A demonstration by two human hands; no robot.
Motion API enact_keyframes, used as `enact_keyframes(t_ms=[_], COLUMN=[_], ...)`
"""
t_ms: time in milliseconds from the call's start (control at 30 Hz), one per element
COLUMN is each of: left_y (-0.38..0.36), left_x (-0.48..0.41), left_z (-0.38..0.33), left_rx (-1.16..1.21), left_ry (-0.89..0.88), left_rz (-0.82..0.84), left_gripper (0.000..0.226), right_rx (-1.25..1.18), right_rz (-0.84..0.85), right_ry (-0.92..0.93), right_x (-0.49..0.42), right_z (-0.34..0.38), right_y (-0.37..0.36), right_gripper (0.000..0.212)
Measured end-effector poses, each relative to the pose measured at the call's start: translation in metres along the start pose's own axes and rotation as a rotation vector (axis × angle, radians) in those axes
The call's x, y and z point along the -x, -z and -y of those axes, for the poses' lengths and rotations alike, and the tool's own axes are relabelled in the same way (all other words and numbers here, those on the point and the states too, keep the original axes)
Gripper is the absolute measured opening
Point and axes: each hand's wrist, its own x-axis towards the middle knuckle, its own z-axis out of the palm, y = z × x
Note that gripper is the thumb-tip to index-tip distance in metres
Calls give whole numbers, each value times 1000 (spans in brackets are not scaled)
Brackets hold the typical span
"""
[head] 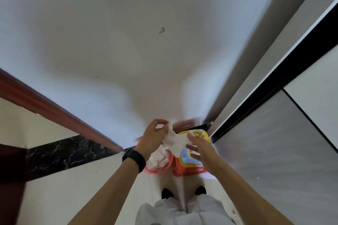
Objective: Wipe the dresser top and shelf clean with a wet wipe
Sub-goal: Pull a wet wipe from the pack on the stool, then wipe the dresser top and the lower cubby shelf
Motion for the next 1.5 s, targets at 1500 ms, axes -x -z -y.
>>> enact_keyframes(t_ms=[1500], left_y=[43], left_x=[564], left_z=[310], left_rx=[680], left_ry=[165], left_rz=[-1353], left_gripper=[35], right_rx=[1202], right_rz=[1532], right_ry=[509], right_x=[330], right_z=[-251], right_y=[-268], right_gripper=[55])
